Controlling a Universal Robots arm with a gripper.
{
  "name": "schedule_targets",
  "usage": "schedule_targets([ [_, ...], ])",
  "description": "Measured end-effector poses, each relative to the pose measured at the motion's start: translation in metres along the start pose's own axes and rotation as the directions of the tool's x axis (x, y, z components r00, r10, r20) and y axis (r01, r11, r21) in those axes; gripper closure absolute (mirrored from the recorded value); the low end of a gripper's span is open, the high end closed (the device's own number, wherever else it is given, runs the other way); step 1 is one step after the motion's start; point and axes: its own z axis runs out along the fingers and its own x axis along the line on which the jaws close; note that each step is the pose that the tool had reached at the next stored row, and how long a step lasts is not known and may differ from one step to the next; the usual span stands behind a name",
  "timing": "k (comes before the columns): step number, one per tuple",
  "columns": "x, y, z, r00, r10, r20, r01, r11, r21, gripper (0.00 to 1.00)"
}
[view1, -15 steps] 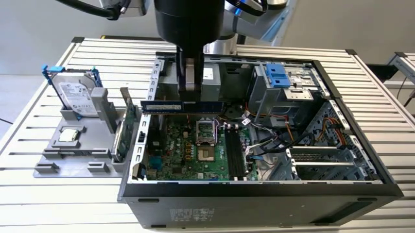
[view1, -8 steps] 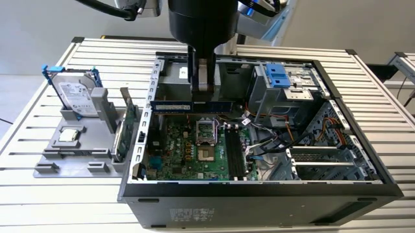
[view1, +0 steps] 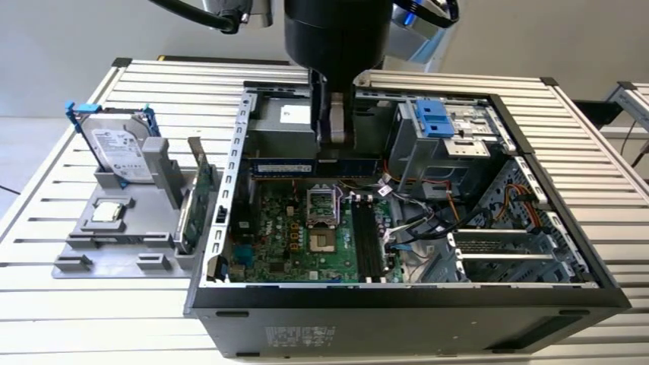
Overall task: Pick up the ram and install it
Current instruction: 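Pick up the ram and move it above insertion slot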
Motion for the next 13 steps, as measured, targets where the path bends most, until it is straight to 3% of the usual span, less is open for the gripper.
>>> schedule_targets([
  [13,-0.0007,-0.0259,0.0065,0.9999,0.011,-0.0005,-0.011,0.9999,-0.0004,1.00],
])
